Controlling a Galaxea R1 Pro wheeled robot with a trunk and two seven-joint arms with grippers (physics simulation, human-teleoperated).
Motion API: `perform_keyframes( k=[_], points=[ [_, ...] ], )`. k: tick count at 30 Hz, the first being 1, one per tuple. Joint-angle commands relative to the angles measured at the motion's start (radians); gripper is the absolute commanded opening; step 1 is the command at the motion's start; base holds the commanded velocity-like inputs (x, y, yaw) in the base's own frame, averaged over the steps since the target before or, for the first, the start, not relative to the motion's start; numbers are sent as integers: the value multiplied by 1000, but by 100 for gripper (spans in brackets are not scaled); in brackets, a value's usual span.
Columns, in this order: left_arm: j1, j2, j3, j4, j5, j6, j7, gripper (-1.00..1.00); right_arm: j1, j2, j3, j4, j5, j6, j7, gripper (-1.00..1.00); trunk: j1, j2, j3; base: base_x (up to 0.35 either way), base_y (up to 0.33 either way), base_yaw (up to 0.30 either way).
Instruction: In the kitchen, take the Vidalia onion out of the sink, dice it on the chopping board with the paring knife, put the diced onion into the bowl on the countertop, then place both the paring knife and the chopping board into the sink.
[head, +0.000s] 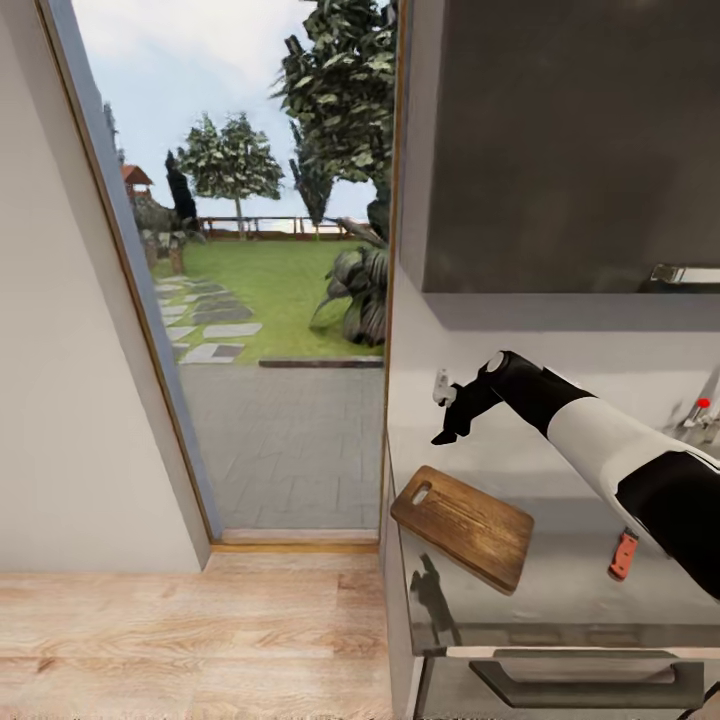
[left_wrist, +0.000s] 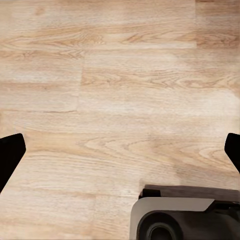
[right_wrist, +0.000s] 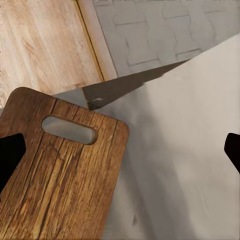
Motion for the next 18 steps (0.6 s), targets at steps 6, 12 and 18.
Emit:
perform_keyframes(
  k=[6, 12, 18],
  points=[
    [0, -1, 1, -2, -2, -2, 2, 100, 0, 2, -1, -1, 3, 8, 3, 100, 1, -2, -12, 0, 75, 0],
    [0, 0, 1, -2, -2, -1, 2, 100, 0, 2, 0, 7, 3, 8, 3, 100, 1, -2, -22, 0, 14, 0],
    [0, -1, 1, -3, -2, -1, 2, 100, 0, 2, 0, 10, 3, 8, 3, 100, 1, -2, -31, 0, 1, 0]
  ],
)
